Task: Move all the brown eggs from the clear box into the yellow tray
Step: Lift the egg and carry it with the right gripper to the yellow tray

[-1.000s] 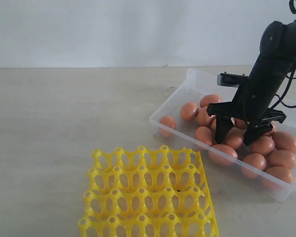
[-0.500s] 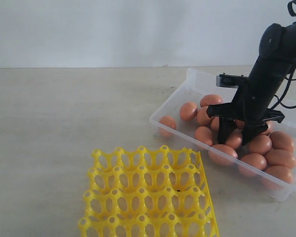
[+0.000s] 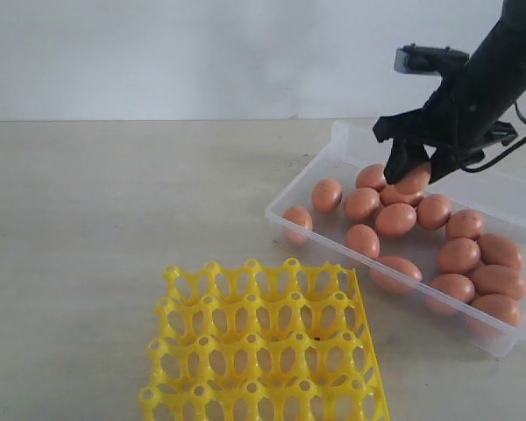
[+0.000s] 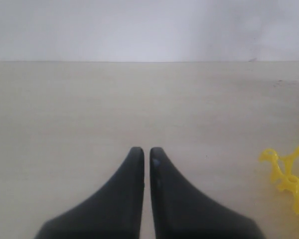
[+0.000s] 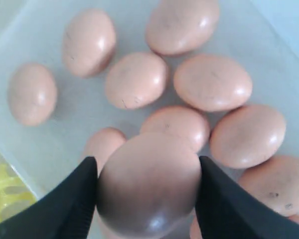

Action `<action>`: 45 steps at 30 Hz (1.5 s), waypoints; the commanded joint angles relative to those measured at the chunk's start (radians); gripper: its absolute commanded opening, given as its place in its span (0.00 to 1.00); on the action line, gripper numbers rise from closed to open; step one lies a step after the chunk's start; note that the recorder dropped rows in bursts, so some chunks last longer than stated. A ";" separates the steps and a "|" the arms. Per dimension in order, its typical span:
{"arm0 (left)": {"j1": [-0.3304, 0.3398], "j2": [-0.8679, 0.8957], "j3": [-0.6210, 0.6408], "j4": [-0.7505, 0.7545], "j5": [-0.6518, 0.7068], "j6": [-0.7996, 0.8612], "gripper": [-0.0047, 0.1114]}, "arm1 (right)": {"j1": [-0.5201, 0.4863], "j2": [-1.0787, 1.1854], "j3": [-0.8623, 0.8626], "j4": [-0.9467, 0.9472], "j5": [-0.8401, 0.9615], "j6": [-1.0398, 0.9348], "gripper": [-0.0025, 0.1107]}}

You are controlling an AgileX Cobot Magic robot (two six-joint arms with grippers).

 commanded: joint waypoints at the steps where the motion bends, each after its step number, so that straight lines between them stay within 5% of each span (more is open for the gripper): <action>1: -0.004 -0.003 -0.002 -0.008 -0.011 -0.007 0.08 | 0.001 -0.085 -0.002 0.059 -0.046 -0.078 0.02; 7: -0.004 -0.003 -0.002 -0.008 -0.011 -0.007 0.08 | 0.035 -0.114 -0.002 0.346 0.100 -0.386 0.02; 16: -0.004 -0.003 -0.002 -0.008 -0.011 -0.007 0.08 | 0.338 -0.072 -0.002 0.338 0.133 -0.863 0.02; 27: -0.004 -0.003 -0.002 -0.008 -0.011 -0.007 0.08 | 0.539 -0.063 0.141 0.461 -0.486 -0.819 0.02; 32: -0.004 -0.003 -0.002 -0.008 -0.011 -0.007 0.08 | 0.721 -0.076 0.368 0.619 -1.049 -0.991 0.02; 35: -0.004 -0.003 -0.002 -0.008 -0.011 -0.007 0.08 | 0.847 -0.076 0.475 0.552 -1.405 -0.864 0.02; 38: -0.004 -0.003 -0.002 -0.008 -0.011 -0.007 0.08 | 0.903 -0.076 0.586 0.237 -1.619 -0.241 0.02; 40: -0.004 -0.003 -0.002 -0.008 -0.011 -0.007 0.08 | 0.903 -0.070 0.623 0.264 -1.659 -0.090 0.02; 45: -0.004 -0.003 -0.002 -0.008 -0.011 -0.007 0.08 | 0.904 0.031 0.649 0.145 -1.672 -0.076 0.02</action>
